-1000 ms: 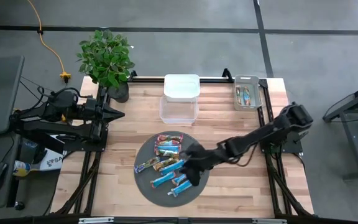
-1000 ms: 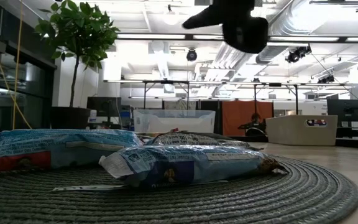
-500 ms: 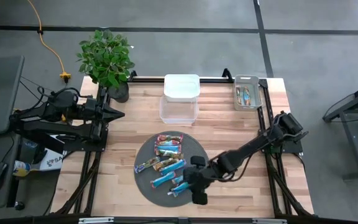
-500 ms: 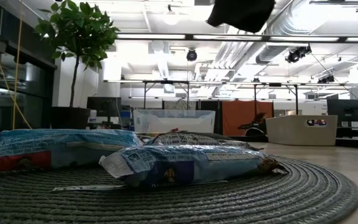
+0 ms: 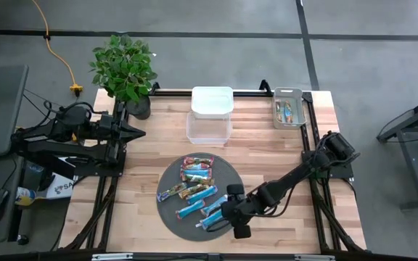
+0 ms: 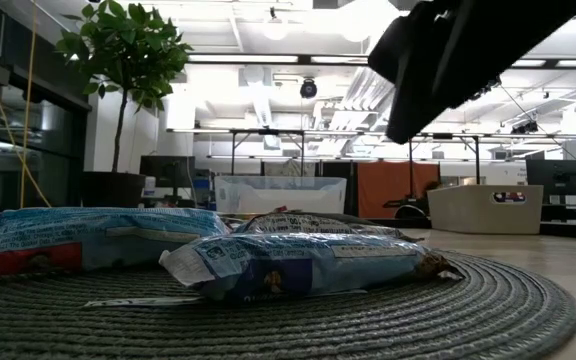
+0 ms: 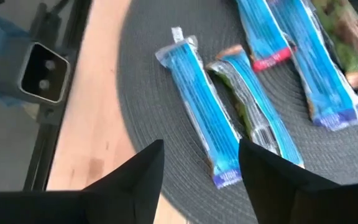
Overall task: Pick and place Granola Bars by type
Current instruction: Put the blue granola bar into the white bin
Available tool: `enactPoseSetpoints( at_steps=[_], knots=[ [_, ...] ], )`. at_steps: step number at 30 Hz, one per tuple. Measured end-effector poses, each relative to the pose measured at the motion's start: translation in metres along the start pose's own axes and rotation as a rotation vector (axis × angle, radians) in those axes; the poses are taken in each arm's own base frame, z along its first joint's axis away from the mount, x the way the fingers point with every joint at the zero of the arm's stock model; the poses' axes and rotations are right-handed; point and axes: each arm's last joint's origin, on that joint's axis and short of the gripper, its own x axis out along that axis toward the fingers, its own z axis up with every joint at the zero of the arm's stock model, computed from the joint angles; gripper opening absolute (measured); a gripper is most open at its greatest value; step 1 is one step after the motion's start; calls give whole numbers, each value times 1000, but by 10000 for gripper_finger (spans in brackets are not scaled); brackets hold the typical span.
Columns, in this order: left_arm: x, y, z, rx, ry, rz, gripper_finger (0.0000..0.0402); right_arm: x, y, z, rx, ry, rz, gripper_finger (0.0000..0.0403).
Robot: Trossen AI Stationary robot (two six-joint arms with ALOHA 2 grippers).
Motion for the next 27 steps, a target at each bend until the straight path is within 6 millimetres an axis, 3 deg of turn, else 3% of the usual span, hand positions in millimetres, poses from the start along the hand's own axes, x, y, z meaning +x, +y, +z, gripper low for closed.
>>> enactPoseSetpoints(
  at_steps=[14, 21, 27],
  knots=[
    [0, 0, 0, 0, 0, 0, 1, 5, -4, 3, -82, -54, 17, 204],
    [0, 0, 0, 0, 0, 0, 1, 25, -2, 3, -82, -13, 32, 204],
    [0, 0, 0, 0, 0, 1, 1, 31, -2, 3, -57, -18, 4, 204]
  ],
)
